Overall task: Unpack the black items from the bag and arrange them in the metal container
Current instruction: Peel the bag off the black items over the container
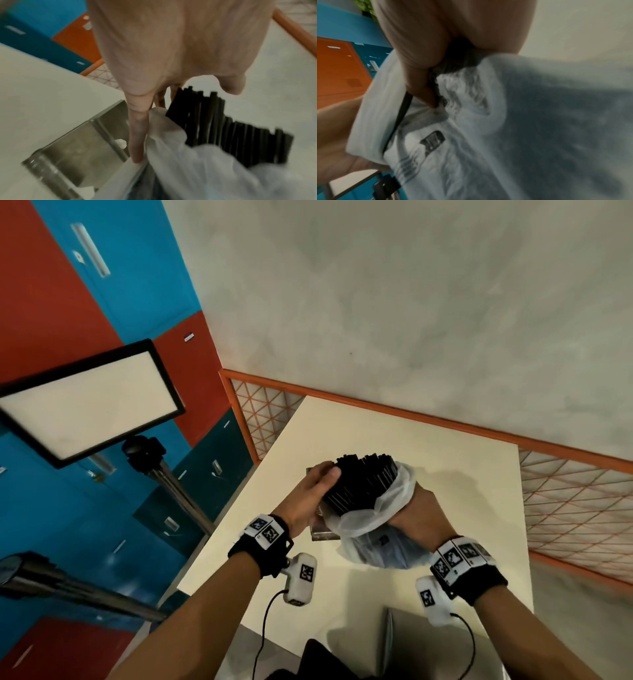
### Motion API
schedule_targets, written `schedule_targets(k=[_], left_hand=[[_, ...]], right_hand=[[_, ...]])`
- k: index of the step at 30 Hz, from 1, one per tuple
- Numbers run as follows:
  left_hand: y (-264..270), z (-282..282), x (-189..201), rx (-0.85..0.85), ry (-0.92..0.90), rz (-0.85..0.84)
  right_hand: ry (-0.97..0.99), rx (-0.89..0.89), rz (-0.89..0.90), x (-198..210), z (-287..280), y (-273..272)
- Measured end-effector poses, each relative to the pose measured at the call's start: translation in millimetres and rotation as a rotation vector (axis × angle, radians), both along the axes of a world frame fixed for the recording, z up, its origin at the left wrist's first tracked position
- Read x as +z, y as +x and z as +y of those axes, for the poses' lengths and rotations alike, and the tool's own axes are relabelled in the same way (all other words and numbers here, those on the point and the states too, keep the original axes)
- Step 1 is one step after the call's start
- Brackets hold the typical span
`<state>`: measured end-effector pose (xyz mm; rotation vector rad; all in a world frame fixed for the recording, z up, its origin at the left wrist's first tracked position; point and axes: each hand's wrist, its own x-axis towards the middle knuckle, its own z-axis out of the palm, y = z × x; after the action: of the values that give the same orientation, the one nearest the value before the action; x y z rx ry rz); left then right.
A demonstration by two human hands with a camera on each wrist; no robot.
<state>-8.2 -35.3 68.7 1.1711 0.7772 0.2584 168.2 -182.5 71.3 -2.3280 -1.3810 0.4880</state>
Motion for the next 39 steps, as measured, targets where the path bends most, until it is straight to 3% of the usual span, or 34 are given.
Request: schedule_targets(k=[4,10,18,26,29,33,37,39], left_hand=[[21.2,4.1,-1.0,-0.033,0.204,0.057],[52.5,17.5,2.6,0.168,0.134,0.008],[59.2,39.0,-45.1,0.267,-0.078,0.127],[45.3,56.7,-67.6,0.29,-0.048,0.078],[41.6,63.6,-83.3,0.192,0.19,0.109],[46.4,60.4,-100.3,-0.119,0.637,0.201],[45.9,54.5,-99.5,-0.279,0.861,0.301],[46.9,50.3,-101.0,-0.311,0.878,0.382]], right_hand=[[-0.008,0.026,-0.091,29.4,16.6,21.2],[-0.076,0.149,-0.338,64.5,56.1,37.1],[-0.196,0.324,-0.565,21.5,113.4,29.6],[-0.251,0.375,-0.593,-15.5,134.9,28.6],[-0.215,0.392,-0.652,-24.9,134.4,22.9],[-0.301,0.397,-0.706,-35.6,137.9,18.9],[-0.336,0.429,-0.726,-38.7,138.9,20.2],[-0.364,0.458,-0.697,-36.3,137.0,22.1]])
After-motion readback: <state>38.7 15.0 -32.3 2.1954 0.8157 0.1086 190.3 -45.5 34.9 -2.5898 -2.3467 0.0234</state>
